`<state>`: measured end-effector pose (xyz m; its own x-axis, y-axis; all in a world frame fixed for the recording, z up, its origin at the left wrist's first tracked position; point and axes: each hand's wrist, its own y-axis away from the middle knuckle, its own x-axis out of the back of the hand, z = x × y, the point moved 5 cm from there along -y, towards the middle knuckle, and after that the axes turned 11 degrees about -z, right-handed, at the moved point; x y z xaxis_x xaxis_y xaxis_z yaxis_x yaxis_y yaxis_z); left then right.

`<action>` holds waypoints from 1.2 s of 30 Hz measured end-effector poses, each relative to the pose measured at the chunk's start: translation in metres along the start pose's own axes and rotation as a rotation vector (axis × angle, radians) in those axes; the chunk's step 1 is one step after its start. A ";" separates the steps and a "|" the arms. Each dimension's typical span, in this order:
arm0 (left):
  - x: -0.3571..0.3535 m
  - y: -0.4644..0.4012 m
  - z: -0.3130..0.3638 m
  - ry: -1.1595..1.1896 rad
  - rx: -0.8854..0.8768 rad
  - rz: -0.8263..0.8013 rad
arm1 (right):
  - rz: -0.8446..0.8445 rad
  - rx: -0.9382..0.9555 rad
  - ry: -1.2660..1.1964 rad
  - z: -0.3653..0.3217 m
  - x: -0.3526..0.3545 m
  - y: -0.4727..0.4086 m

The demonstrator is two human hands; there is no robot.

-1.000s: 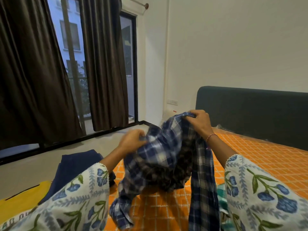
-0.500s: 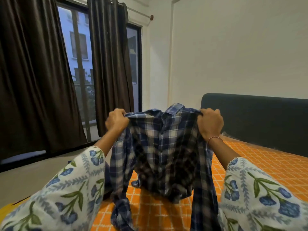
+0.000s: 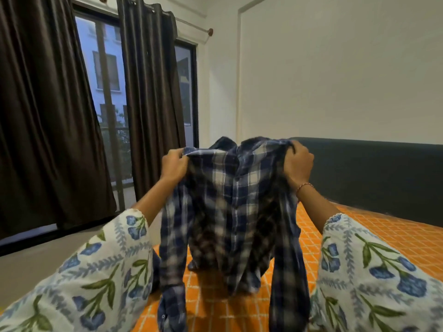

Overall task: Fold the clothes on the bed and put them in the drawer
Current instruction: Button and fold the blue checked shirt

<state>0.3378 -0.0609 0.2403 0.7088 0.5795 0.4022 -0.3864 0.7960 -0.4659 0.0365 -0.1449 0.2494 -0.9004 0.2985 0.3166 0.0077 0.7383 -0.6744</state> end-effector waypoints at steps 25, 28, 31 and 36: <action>-0.086 0.032 -0.124 0.136 0.713 -0.731 | -0.784 -0.872 -0.109 0.130 -0.083 0.032; -0.122 0.015 -0.156 0.766 0.749 -0.544 | -0.733 -0.986 -0.432 0.152 -0.117 0.026; -0.147 -0.023 -0.157 0.828 0.613 -0.513 | -0.720 -0.933 -0.409 0.167 -0.148 -0.003; -0.130 -0.157 -0.148 0.580 0.384 -0.210 | -0.491 -0.506 -0.299 0.156 -0.171 -0.130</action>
<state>0.3936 -0.2872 0.1441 0.9486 0.3064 -0.0793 -0.3120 0.9473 -0.0724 0.1215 -0.3867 0.1788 -0.9309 -0.2583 0.2583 -0.2902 0.9524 -0.0931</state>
